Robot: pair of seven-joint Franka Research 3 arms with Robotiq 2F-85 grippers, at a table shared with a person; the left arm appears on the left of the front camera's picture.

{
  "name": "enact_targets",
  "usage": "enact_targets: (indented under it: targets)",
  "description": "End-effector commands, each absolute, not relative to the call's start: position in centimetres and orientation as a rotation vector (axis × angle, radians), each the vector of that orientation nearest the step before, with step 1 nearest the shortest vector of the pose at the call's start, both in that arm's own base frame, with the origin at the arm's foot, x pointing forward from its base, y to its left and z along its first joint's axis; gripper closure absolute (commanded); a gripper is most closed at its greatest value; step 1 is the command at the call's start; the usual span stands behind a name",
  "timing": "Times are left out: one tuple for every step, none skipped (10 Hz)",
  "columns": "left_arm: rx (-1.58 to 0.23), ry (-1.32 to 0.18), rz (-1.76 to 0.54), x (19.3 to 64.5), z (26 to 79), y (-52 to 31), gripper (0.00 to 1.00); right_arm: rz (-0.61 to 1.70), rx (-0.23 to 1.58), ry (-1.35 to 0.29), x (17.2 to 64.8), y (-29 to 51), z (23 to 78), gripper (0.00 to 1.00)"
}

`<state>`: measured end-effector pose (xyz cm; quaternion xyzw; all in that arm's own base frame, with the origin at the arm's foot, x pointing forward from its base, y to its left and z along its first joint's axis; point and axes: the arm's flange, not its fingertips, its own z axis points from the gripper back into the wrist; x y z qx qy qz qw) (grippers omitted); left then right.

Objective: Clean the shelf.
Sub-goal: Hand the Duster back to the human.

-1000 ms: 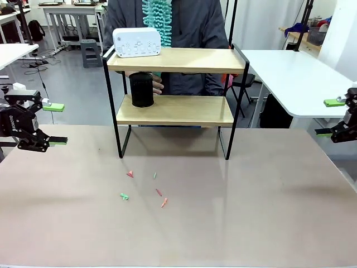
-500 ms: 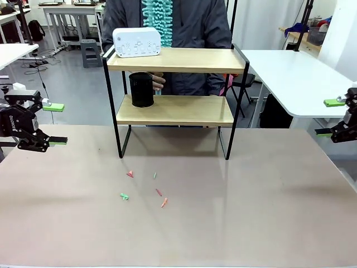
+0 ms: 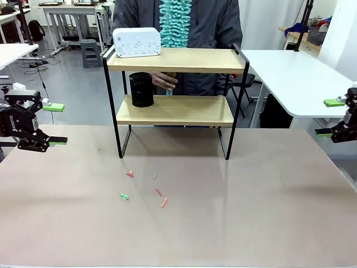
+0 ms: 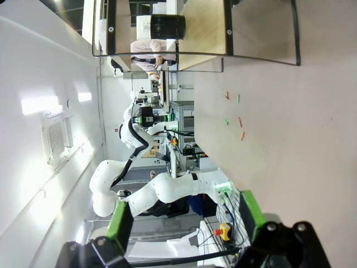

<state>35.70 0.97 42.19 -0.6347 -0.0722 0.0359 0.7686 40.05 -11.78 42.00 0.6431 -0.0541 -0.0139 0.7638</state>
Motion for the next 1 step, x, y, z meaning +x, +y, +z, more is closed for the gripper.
enact_targets:
  targets:
    - [-1.368, -0.155, 0.089, 35.57, 42.43, 0.83, 0.0, -0.018, 1.392, -0.112, 39.99, -11.99, 42.27, 0.0]
